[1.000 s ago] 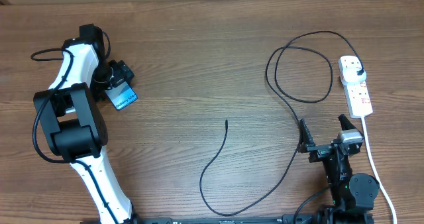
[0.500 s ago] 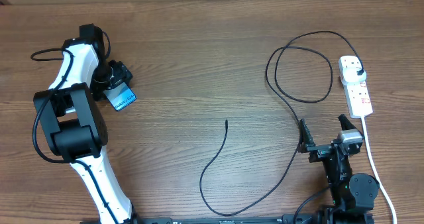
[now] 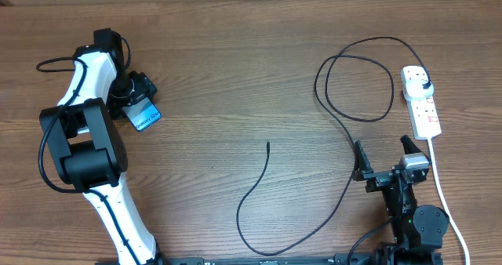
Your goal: Plug charger to phone and switch on socket
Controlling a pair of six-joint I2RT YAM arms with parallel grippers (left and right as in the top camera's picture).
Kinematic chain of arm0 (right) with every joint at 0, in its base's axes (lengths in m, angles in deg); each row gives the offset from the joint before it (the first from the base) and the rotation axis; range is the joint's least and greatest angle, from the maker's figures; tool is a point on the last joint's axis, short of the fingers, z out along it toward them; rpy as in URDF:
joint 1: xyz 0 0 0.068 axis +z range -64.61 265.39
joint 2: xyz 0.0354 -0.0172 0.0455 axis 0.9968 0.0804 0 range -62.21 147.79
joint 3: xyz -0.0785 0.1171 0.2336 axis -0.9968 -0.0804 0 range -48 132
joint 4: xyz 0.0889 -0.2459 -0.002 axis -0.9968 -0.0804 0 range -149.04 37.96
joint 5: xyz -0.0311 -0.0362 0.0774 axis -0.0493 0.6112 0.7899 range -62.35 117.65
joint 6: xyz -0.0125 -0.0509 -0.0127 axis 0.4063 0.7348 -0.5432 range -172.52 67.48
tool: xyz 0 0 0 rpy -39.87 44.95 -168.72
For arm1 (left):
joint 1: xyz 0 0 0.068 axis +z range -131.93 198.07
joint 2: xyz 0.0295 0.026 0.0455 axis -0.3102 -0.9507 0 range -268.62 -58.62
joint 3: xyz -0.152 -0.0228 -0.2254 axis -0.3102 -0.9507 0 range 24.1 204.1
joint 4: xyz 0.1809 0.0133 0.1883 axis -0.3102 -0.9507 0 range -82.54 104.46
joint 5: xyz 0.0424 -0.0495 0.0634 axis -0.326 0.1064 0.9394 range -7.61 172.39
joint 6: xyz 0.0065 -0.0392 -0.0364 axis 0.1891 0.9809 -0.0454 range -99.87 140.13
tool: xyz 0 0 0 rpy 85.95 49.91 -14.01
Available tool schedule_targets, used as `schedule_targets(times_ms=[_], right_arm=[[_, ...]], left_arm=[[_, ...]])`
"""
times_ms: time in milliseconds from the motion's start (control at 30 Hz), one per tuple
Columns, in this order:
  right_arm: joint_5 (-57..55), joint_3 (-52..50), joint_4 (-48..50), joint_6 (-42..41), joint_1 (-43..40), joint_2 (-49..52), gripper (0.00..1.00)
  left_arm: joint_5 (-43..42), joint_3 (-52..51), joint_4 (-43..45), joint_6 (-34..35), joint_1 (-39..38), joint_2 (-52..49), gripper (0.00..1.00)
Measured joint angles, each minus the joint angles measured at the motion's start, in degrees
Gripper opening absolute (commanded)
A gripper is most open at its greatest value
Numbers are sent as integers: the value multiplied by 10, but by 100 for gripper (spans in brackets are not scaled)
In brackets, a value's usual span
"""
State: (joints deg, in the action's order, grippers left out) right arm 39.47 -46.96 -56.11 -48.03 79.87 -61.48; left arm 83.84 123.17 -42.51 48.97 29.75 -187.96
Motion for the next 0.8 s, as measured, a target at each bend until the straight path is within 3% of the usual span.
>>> schedule_targets(times_ms=[800], right_arm=[[0, 0, 0, 0, 0, 0, 100]], left_arm=[[0, 0, 0, 0, 0, 0, 85]])
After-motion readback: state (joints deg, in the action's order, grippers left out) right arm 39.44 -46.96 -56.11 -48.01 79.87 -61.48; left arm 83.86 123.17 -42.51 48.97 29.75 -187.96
